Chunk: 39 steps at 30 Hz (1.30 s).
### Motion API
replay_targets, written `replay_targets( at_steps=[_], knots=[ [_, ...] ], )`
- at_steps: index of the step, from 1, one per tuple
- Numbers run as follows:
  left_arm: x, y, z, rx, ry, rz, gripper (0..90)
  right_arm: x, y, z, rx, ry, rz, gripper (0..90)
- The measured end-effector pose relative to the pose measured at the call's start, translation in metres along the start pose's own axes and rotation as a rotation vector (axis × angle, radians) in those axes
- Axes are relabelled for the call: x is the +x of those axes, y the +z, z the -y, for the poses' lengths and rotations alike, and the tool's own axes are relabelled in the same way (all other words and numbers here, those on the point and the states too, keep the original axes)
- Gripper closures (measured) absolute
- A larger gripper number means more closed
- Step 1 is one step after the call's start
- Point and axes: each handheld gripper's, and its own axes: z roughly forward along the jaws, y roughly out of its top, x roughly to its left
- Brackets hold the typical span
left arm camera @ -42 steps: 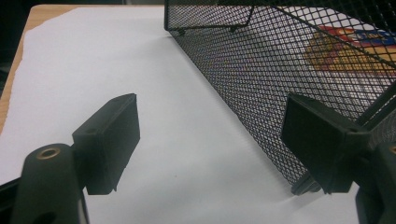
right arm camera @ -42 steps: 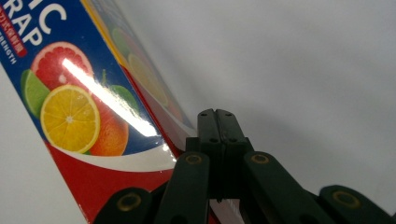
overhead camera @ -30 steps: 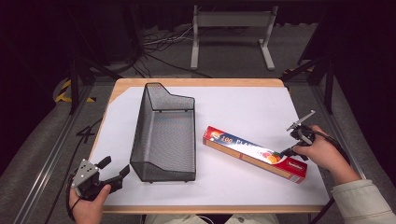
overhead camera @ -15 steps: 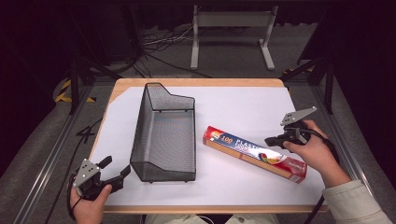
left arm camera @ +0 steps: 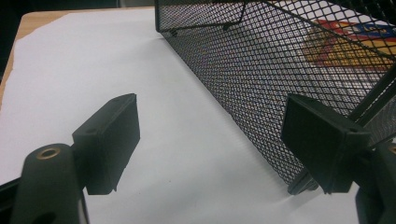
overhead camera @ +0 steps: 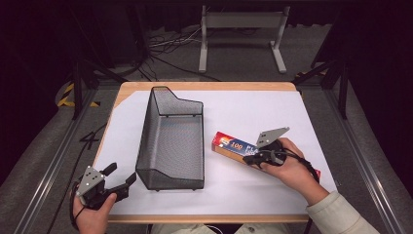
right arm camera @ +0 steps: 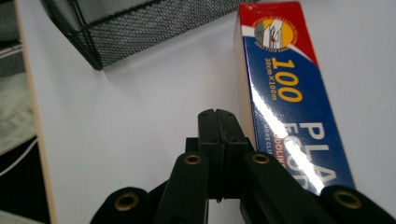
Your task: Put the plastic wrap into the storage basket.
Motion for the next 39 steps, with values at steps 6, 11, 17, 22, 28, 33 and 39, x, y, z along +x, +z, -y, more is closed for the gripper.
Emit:
replay_targets(
  at_steps=[6, 11, 17, 22, 28, 33, 39],
  knots=[
    [0.001, 0.0, 0.0, -0.003, -0.004, 0.0, 20.5, 0.002, 0.034, 0.0, 0.103, 0.003, 0.059, 89.1],
    [0.0, 0.001, 0.0, 0.003, 0.003, 0.004, 20.4, -0.001, 0.043, -0.001, 0.132, 0.015, 0.098, 90.0],
    [0.001, 0.001, 0.001, 0.003, -0.006, 0.01, 20.5, -0.009, 0.05, -0.002, 0.127, 0.086, 0.118, 90.0],
    [0.001, 0.001, 0.001, 0.001, -0.006, 0.011, 20.4, -0.018, 0.051, -0.003, 0.112, 0.109, 0.147, 90.0],
    [0.002, 0.002, 0.002, 0.01, -0.014, 0.021, 20.3, -0.022, 0.053, -0.003, 0.096, 0.134, 0.228, 90.0],
    [0.002, 0.002, 0.004, 0.019, -0.012, 0.037, 20.0, -0.012, 0.031, -0.004, -0.012, 0.115, 0.17, 78.0],
    [0.0, 0.001, 0.003, 0.015, -0.016, 0.037, 19.7, -0.002, -0.005, -0.002, -0.166, 0.147, 0.149, 42.1]
  ],
)
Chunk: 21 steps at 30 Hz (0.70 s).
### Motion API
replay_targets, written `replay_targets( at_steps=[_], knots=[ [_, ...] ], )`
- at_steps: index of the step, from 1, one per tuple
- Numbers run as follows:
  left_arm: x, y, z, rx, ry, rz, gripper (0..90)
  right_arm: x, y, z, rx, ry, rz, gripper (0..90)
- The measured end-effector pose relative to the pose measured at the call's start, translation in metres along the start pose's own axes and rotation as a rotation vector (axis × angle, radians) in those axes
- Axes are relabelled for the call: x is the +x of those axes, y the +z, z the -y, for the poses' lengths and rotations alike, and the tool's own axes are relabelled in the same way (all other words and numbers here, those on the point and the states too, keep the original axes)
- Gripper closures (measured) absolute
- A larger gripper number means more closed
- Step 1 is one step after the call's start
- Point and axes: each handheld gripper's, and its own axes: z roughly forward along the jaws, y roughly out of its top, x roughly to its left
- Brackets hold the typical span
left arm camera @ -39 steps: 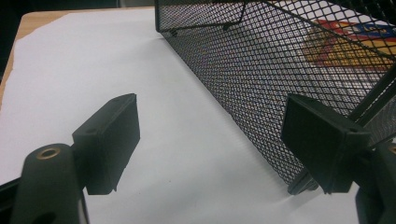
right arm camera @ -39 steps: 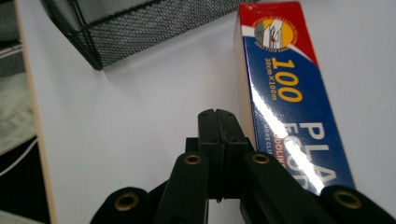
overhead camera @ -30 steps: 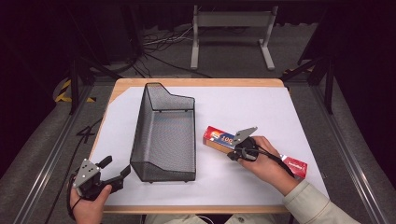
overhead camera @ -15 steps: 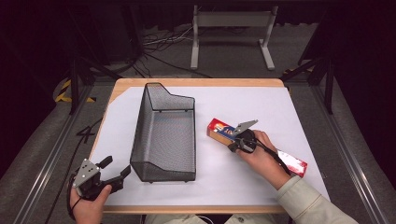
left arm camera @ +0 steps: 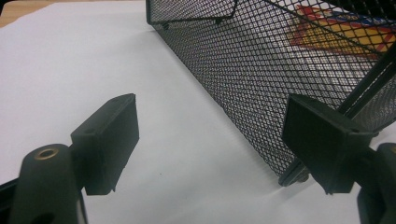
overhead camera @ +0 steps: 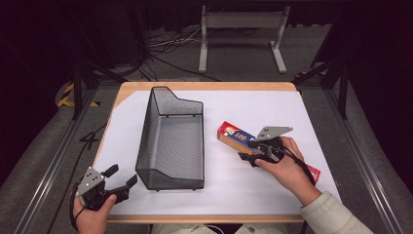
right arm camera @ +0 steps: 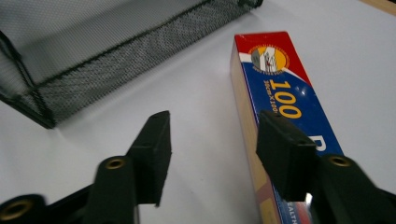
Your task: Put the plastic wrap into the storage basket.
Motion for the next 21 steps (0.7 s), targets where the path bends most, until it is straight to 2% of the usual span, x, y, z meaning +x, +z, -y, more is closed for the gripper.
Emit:
replay_targets(
  at_steps=[4, 8, 12, 16, 18, 19, 21],
  knots=[
    [-0.001, 0.002, -0.001, 0.0, 0.002, 0.004, 19.7, -0.002, -0.013, 0.0, -0.036, 0.0, -0.025, 35.1],
    [-0.002, 0.003, -0.002, 0.005, 0.007, 0.006, 19.7, -0.01, -0.031, 0.001, -0.071, 0.002, -0.058, 30.6],
    [-0.001, 0.003, -0.001, 0.004, 0.008, 0.006, 19.6, -0.018, -0.036, 0.004, -0.057, 0.011, -0.048, 28.3],
    [0.0, 0.002, -0.001, 0.004, 0.003, 0.006, 19.6, -0.032, -0.038, 0.011, -0.01, 0.024, -0.026, 26.8],
    [-0.001, 0.003, -0.001, 0.005, 0.006, 0.006, 19.6, -0.04, -0.035, 0.016, 0.025, 0.026, 0.0, 25.4],
    [-0.001, 0.003, -0.001, 0.005, 0.006, 0.006, 19.6, -0.04, -0.035, 0.016, 0.025, 0.026, 0.0, 25.4],
    [-0.001, 0.003, -0.001, 0.004, 0.004, 0.007, 19.6, -0.046, -0.032, 0.021, 0.041, 0.015, 0.041, 23.5]
  ],
)
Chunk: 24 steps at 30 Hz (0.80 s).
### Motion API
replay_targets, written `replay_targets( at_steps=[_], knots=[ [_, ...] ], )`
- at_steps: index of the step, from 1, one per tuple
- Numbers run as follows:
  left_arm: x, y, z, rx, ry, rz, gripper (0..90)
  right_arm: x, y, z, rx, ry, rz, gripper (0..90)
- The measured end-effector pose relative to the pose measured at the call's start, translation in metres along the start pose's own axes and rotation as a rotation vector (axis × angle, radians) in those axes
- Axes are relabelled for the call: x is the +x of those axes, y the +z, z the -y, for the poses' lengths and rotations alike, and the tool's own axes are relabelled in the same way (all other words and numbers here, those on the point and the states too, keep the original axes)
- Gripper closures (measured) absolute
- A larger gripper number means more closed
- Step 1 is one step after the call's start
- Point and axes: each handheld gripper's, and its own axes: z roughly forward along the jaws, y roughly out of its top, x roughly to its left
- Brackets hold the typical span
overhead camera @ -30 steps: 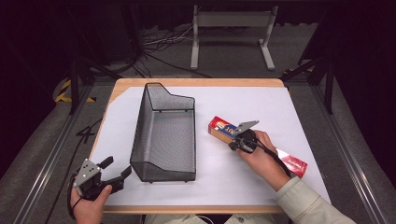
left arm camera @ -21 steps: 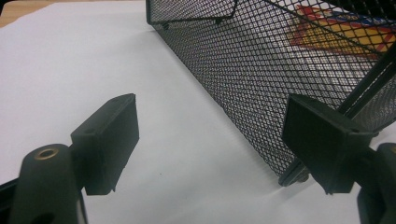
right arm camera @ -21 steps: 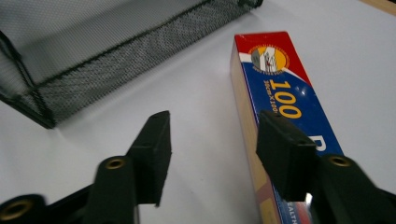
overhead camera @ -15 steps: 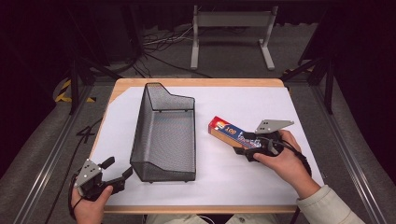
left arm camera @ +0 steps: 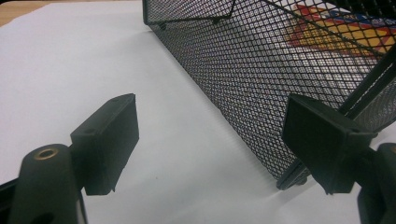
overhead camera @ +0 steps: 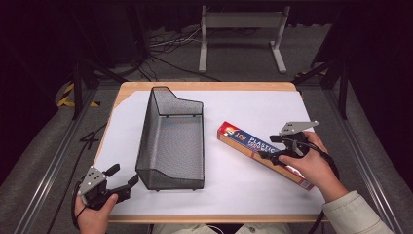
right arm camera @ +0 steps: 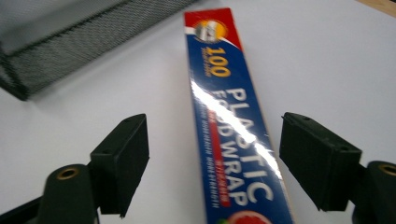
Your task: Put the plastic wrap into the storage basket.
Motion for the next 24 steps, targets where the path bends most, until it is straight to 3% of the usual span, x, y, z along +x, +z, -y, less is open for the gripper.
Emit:
replay_targets(
  at_steps=[13, 17, 24],
  knots=[
    [0.0, 0.0, 0.002, 0.007, -0.001, 0.006, 19.0, -0.019, 0.024, 0.019, 0.154, 0.023, -0.018, 19.3],
    [0.001, 0.001, 0.001, 0.009, 0.004, 0.007, 18.8, -0.017, 0.032, 0.02, 0.203, -0.012, 0.003, 18.8],
    [0.001, 0.0, 0.001, 0.008, 0.014, 0.009, 18.8, -0.016, 0.042, 0.017, 0.265, -0.027, -0.013, 22.3]
  ],
)
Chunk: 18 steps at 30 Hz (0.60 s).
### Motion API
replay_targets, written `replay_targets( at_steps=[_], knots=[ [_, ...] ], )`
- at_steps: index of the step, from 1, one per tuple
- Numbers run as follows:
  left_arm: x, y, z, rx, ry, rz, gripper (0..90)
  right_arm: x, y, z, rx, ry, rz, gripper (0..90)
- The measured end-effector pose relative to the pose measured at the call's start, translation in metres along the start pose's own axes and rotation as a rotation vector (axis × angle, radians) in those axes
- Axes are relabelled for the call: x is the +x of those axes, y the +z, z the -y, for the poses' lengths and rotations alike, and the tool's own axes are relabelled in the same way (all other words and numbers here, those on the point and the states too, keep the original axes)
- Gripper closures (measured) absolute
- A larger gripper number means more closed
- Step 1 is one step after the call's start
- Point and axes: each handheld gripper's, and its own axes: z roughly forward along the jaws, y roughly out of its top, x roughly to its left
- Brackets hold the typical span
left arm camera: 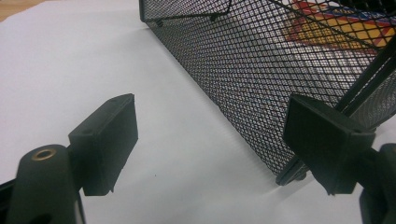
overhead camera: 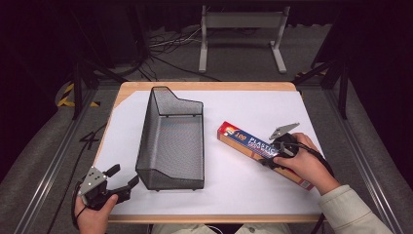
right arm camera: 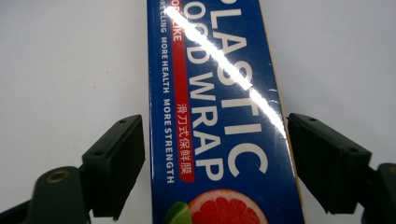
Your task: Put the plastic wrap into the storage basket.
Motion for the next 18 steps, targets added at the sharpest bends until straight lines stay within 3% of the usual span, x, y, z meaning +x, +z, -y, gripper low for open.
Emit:
replay_targets(
  at_steps=[4, 6, 8, 18],
  knots=[
    [-0.0004, -0.0004, -0.0006, 0.003, 0.01, 0.004, 18.8, 0.0001, 0.0038, -0.0012, 0.047, -0.015, -0.008, 31.1],
    [-0.0009, -0.0005, -0.0007, 0.0, 0.01, 0.003, 18.8, 0.0012, 0.0045, -0.0013, 0.066, -0.035, 0.018, 35.2],
    [-0.001, -0.0004, -0.0006, 0.002, 0.011, 0.002, 18.8, 0.0016, 0.0041, -0.0027, 0.077, -0.034, 0.014, 37.4],
    [-0.0009, -0.0005, -0.0005, 0.002, 0.009, 0.0, 18.9, 0.0049, 0.003, -0.0043, 0.091, -0.034, 0.019, 39.5]
  ],
)
